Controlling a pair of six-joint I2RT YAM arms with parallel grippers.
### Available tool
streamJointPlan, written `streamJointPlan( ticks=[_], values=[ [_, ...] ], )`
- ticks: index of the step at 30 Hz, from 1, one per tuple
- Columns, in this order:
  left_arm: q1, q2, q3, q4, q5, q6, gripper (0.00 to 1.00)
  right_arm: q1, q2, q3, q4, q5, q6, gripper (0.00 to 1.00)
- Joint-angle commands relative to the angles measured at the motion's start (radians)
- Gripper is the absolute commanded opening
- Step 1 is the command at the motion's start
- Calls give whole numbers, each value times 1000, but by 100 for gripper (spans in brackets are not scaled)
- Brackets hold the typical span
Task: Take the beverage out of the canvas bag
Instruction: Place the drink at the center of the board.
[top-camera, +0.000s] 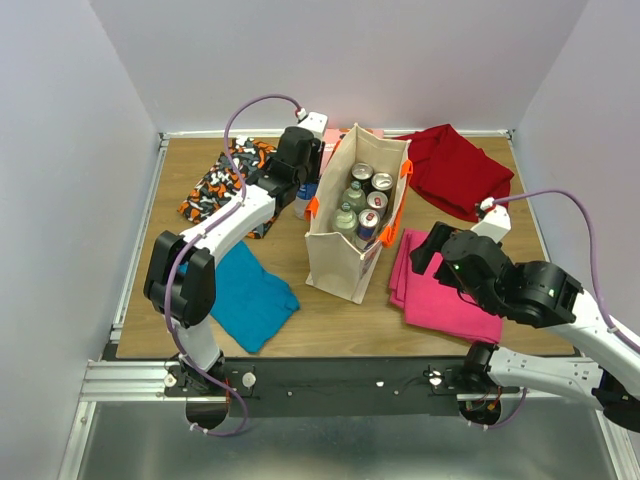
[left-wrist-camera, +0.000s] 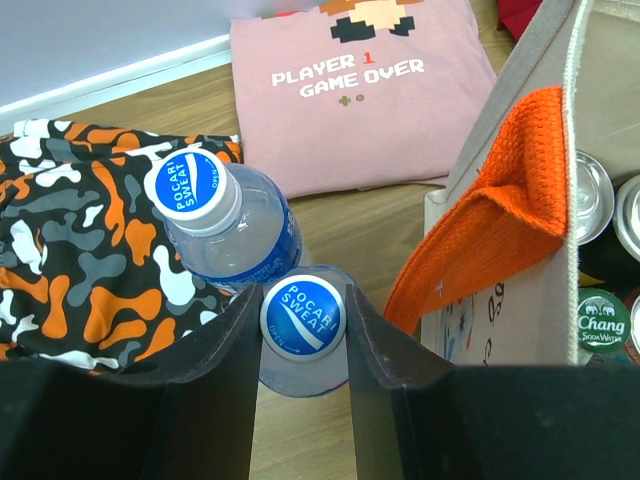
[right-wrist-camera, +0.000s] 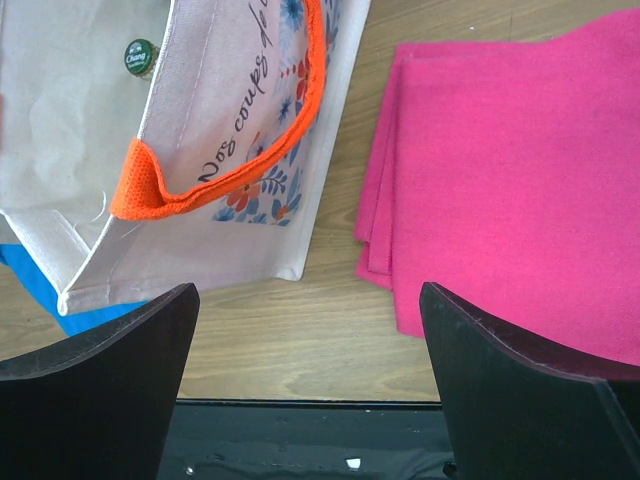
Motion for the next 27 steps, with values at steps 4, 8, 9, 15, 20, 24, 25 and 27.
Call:
streamJointPlan(
  ticks=[4,8,9,15,20,24,25,27],
  values=[
    [-8,-74,-39,144,-50,-15,28,7,9,-7,11,31,9,100],
    [-8,-100,-79,141,-64,-43,35,7,8,-12,11,30,9,100],
    [-8,-104,-87,141,-71,-51,37,8,8,-13,11,28,7,100],
    [-9,-135,-137,138,-61,-80,52,8,-6,-26,15,22,12,100],
    [-8,-146,-148,137,-55,-92,65,7,-21,-33,14,19,19,100],
    [-8,-160,-147,116,-61,-95,75,8,-34,-35,11,18,22,100],
    [-9,-169,-148,115,-64,-97,78,7,-34,-35,9,19,22,100],
    [-9,-181,-150,102,-73,-95,80,7,-37,-35,9,19,22,100]
  ],
)
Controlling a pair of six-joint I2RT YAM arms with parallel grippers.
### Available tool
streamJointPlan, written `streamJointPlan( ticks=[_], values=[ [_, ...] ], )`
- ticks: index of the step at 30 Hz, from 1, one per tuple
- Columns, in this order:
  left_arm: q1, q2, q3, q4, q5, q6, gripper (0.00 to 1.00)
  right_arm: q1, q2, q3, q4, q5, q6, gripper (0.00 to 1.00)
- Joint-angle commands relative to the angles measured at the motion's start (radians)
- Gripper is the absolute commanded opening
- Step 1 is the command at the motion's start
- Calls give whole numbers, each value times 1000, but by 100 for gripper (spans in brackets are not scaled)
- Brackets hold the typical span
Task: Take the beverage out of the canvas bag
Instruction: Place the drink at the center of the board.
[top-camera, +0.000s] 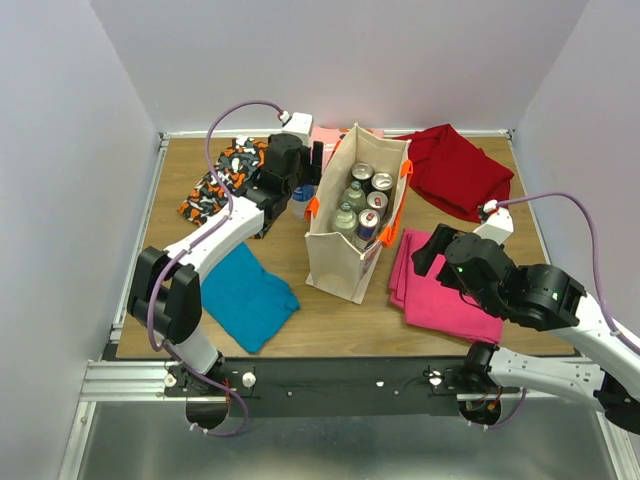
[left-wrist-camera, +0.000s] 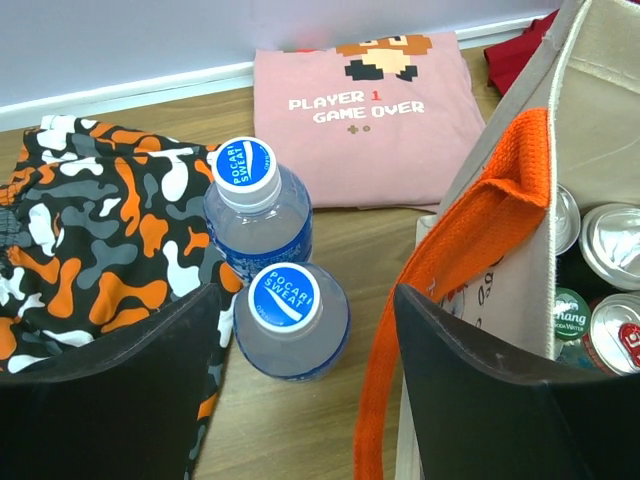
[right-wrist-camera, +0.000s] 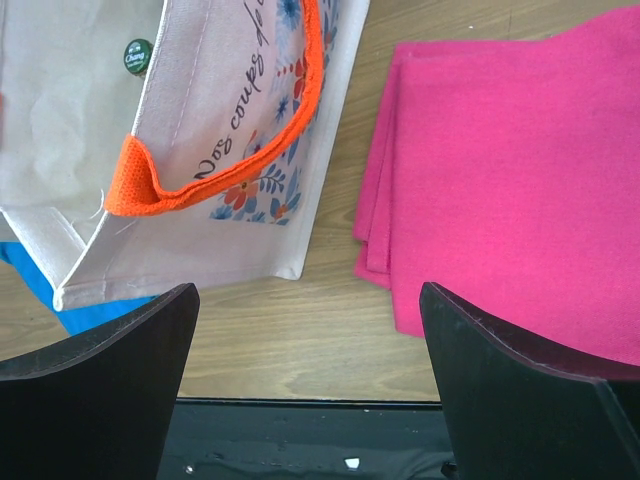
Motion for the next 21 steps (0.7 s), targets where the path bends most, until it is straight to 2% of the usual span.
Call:
streamJointPlan(
  ticks=[1,12,17,21],
  values=[
    [-6,-73,-13,-5,-38,-14,82,7,-15,-15,5,18,24,100],
    [-6,-277,-46,-114,-38,-19,93,7,6,39,39,-28,-7,100],
    [-8,-345,26,-237,91,-2,97,8,54,49,153,-77,-87,100],
    [-8,-336,131,-430,218,15,97,7,142,106,215,-97,-171,100]
  ],
)
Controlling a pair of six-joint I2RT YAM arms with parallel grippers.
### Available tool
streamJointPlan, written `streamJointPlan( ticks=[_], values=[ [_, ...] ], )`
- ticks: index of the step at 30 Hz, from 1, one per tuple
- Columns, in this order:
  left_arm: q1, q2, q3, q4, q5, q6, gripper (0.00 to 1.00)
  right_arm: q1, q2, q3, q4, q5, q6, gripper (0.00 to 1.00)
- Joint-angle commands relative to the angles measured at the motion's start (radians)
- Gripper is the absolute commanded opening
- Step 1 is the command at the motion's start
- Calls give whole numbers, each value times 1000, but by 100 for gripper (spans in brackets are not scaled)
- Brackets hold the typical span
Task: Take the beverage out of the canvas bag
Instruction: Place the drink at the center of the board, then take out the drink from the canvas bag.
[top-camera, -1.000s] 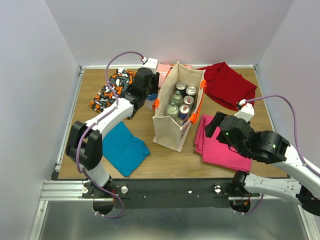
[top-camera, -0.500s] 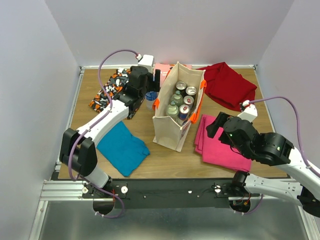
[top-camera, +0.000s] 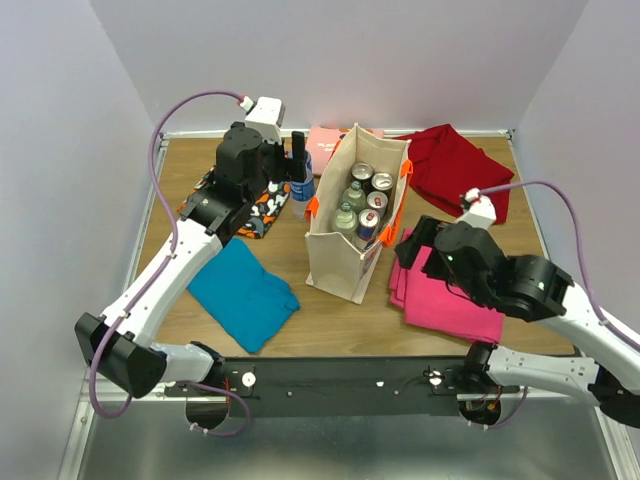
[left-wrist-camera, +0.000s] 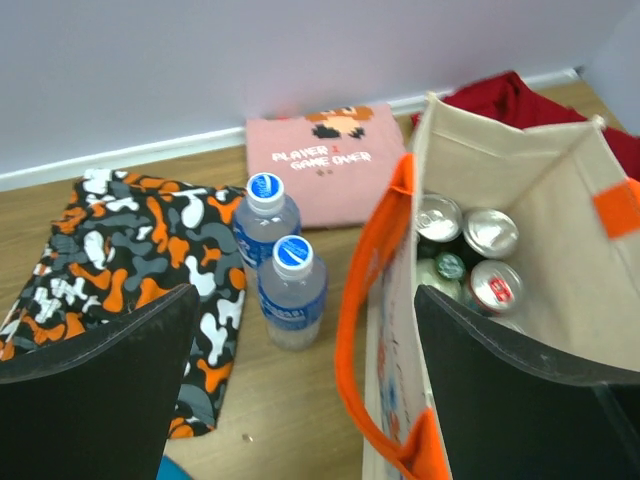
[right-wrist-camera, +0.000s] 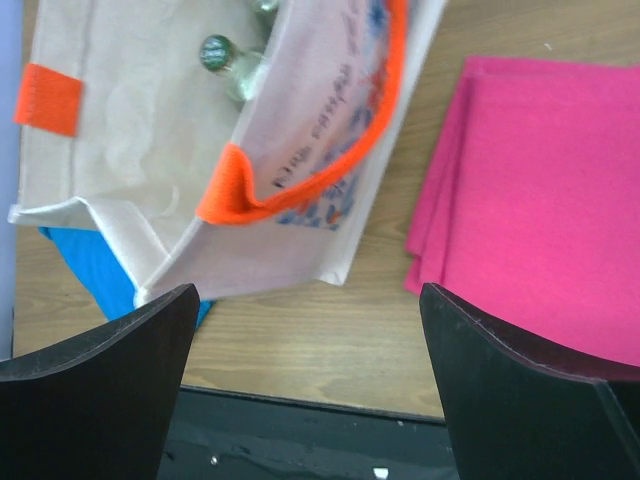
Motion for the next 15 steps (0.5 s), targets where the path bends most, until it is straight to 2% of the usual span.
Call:
streamJointPlan(
  ticks=[1,7,15],
  values=[
    [-9,-4,118,-241,194,25,97,9,107,89,127,-33,-121,100],
    [-47,-63,166,-338,262,19,99,7,261,174,138,54,-165,100],
    [-138,-64,238,-485,250,47,99,4,356,145,150,48,-202,100]
  ],
)
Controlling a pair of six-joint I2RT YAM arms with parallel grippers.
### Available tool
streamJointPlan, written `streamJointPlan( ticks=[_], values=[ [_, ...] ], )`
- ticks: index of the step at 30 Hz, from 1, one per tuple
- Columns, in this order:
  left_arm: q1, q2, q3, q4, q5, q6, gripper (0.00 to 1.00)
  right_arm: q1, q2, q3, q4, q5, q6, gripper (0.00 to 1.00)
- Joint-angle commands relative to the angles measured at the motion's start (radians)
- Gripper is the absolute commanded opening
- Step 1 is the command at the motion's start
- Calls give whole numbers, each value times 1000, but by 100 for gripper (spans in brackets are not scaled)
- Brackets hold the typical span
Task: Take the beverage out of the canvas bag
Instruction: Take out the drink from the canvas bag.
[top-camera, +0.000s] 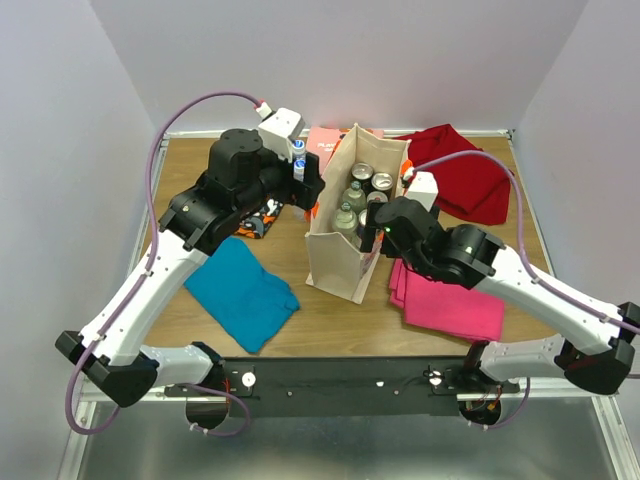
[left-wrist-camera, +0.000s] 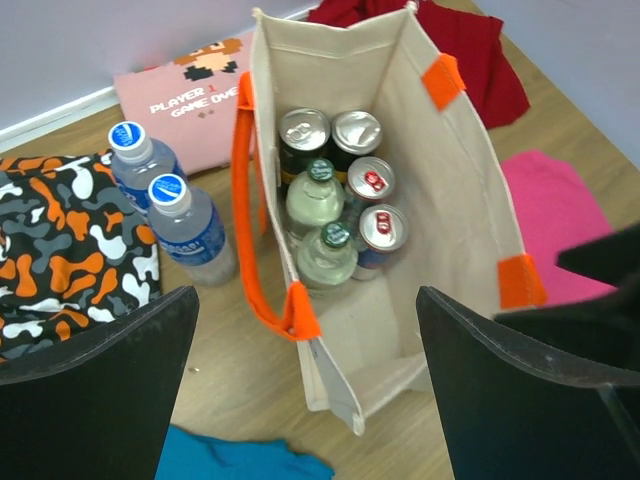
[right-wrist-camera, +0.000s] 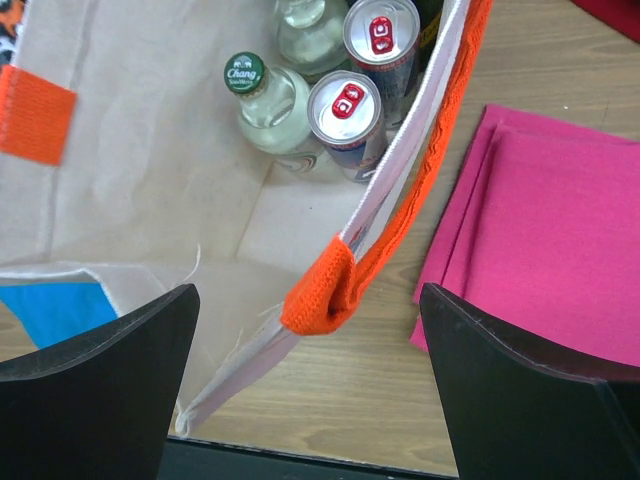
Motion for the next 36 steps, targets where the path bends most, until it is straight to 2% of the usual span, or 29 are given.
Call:
streamJointPlan(
  ticks=[1,8,14,19,29,31,36],
  values=[
    [-67,-9,44,-121,13,29,99,5,31,-10,12,24,-35,100],
    [-135,9,56,-162,-33,23,98,4,-52,-98,-22,-11,1,100],
    [-163,63,116,-196,-64,43,97,4,-138,-175,-44,-33,-45,100],
    [-192,124,176,-210,-62,59,96,5,-215,-204,16,-20,-98,100],
    [-213,296,357,-236,-32,98,89,5,-140,-188,29,12,-157,100],
    [-213,320,363,-240,-50,98,84,5,-118,-178,12,38,-135,100],
    [-213,357,332,-219,-79,64,82,5,-98,-172,36,24,-96,100]
  ],
)
